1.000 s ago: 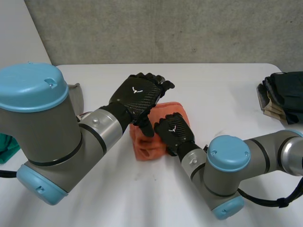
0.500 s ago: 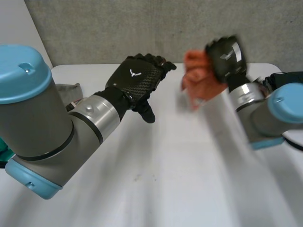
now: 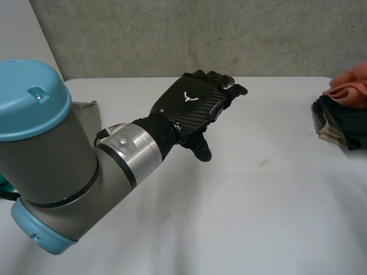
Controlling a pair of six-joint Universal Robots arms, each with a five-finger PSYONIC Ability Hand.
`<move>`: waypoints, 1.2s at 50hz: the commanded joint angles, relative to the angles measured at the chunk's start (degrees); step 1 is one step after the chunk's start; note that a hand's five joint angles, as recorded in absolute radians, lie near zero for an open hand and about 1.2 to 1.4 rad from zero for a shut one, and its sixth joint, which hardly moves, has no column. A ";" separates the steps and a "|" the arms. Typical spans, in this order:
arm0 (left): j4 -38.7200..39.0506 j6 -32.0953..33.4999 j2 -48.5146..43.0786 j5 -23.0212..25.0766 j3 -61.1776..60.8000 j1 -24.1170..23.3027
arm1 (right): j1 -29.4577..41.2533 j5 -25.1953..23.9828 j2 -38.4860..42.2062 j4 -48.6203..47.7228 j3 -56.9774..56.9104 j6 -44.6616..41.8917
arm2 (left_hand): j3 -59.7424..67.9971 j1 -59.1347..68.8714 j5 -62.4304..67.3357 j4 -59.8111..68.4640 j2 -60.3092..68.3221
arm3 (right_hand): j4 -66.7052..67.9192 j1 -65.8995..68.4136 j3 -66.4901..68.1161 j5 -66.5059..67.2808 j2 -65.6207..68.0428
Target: Fold the laundry.
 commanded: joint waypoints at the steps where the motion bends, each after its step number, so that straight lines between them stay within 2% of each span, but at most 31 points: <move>1: -0.03 0.00 -0.08 -0.05 0.17 -0.17 | -4.64 -3.99 4.13 -1.87 3.59 -1.18 | 0.67 1.86 0.43 0.57 0.27 | 11.16 22.82 13.15 16.83 15.00; 9: -0.03 0.09 -0.08 -0.14 0.17 -0.25 | -6.14 -5.67 1.94 -1.52 6.67 -2.94 | 0.84 2.03 0.60 0.74 0.44 | 11.16 22.82 13.15 16.83 15.00; 11: -0.03 0.09 -0.08 -0.05 0.26 -0.25 | -6.05 -4.79 -1.66 -0.64 8.51 -2.85 | 0.84 2.03 0.60 0.74 0.44 | -33.99 -22.33 -32.00 -28.32 -30.16; 12: -0.03 0.09 -0.08 -0.14 0.26 -0.25 | -6.05 -4.70 -2.89 -0.20 9.21 -2.85 | 0.84 2.03 0.60 0.74 0.44 | -50.68 -39.02 -48.69 -45.01 -46.85; 13: -0.03 0.09 -0.08 -0.14 0.34 -0.25 | -6.05 -4.43 -5.69 1.19 10.78 -2.85 | 0.84 2.03 0.60 0.74 0.44 | -58.84 -47.18 -56.85 -53.17 -55.00; 20: -0.03 0.18 0.18 -0.23 0.34 -0.34 | -6.14 -0.84 -14.58 13.84 13.44 -2.85 | 0.67 1.86 0.43 0.57 0.27 | -58.84 -47.18 -56.85 -53.17 -55.00; 24: -0.12 0.00 0.27 -0.32 0.17 -0.43 | -6.75 5.92 -18.98 26.67 12.91 -4.60 | 0.67 1.86 0.43 0.57 0.27 | -58.84 -47.18 -56.85 -53.17 -55.00; 27: -0.21 0.00 0.79 -0.49 -0.01 -0.52 | -8.07 13.57 -20.57 36.60 11.24 -10.30 | 0.67 1.86 0.43 0.57 0.27 | -58.84 -47.18 -56.85 -53.17 -55.00; 28: -0.21 0.00 1.06 -0.58 -0.01 -0.52 | -8.85 18.54 -21.27 40.98 10.28 -14.50 | 0.67 1.86 0.43 0.57 0.27 | -58.84 -47.18 -56.85 -53.17 -55.00; 31: -0.21 0.00 2.46 -0.75 -0.18 -0.17 | -9.74 27.18 -23.02 45.76 8.35 -21.90 | 0.67 1.86 0.43 0.57 0.27 | -58.84 -47.18 -56.85 -53.17 -55.00; 32: -0.12 0.00 2.81 -0.93 -0.27 -0.08 | -9.83 31.65 -24.60 46.20 7.56 -25.66 | 0.67 1.86 0.43 0.57 0.27 | -58.84 -47.18 -56.85 -53.17 -55.00; 35: 0.06 0.00 4.40 -4.00 -0.19 0.45 | -9.22 35.72 -26.28 44.02 6.93 -29.03 | 0.34 1.52 0.09 0.23 -0.07 | -58.84 -47.18 -56.85 -53.17 -55.00; 39: 1.37 0.53 6.07 -11.90 0.69 3.08 | -3.43 34.95 -29.97 37.17 8.25 -26.33 | 0.33 1.52 0.09 0.23 -0.07 | -58.84 -47.18 -56.85 -53.17 -55.00; 40: 2.77 0.96 6.77 -16.18 0.96 4.74 | -1.06 34.07 -32.76 34.63 9.64 -23.79 | 0.34 1.52 0.09 0.23 -0.07 | -58.84 -47.18 -56.85 -53.17 -55.00; 42: 4.27 1.75 7.21 -20.51 1.40 6.77 | 1.23 32.49 -36.29 32.68 11.75 -20.88 | 0.17 1.35 -0.08 0.07 -0.23 | -58.84 -47.18 -56.85 -53.17 -55.00; 44: 6.72 3.94 7.30 -26.03 1.31 10.53 | 4.84 28.89 -41.56 30.39 15.71 -16.31 | -0.50 0.69 -0.74 -0.60 -0.90 | -58.84 -47.18 -56.85 -53.17 -55.00; 46: 7.96 5.88 7.13 -28.34 1.05 13.53 | 7.91 25.12 -44.29 29.69 18.26 -13.41 | -0.84 0.35 -1.09 -0.94 -1.24 | -58.84 -47.18 -56.85 -53.17 -55.00; 47: 8.40 6.93 7.04 -28.87 1.05 15.02 | 11.32 20.84 -46.13 29.68 20.53 -10.87 | -0.84 0.34 -1.09 -0.94 -1.24 | -58.84 -47.18 -56.85 -53.17 -55.00; 48: 9.10 9.55 6.52 -28.88 1.05 18.00 | 13.27 18.70 -46.76 29.77 21.51 -9.72 | -0.84 0.34 -1.09 -0.94 -1.24 | -58.84 -47.18 -56.85 -53.17 -55.00; 50: 9.55 12.29 5.20 -28.79 0.96 20.74 | 17.31 14.83 -47.46 30.03 23.45 -8.22 | -0.84 0.34 -1.09 -0.94 -1.24 | -58.84 -47.18 -56.85 -53.17 -55.00; 52: 9.46 16.23 3.19 -28.53 0.70 24.68 | 23.90 10.35 -47.55 30.65 25.91 -7.60 | -0.68 0.51 -0.92 -0.78 -1.08 | -58.84 -47.18 -56.85 -53.17 -55.00; 55: 9.55 20.03 -0.33 -28.27 0.61 29.44 | 30.66 7.96 -46.94 33.53 28.63 -8.82 | -0.84 0.34 -1.09 -0.94 -1.24 | -58.84 -47.18 -56.85 -53.17 -55.00; 56: 9.55 21.95 -3.30 -27.57 0.78 32.76 | 31.91 7.96 -46.85 34.77 28.99 -9.44 | -1.01 0.18 -1.25 -1.11 -1.41 | -58.84 -47.18 -56.85 -53.17 -55.00; 59: 9.64 23.99 -7.80 -25.90 1.22 36.65 | 35.07 8.05 -44.06 41.08 29.61 -13.46 | -1.01 0.18 -1.26 -1.11 -1.41 | -58.84 -47.18 -56.85 -53.17 -55.00; 60: 9.64 24.95 -10.86 -23.89 1.48 38.66 | 35.61 8.05 -42.91 42.85 29.61 -14.79 | -1.01 0.18 -1.26 -1.11 -1.41 | -58.84 -47.18 -56.85 -53.17 -55.00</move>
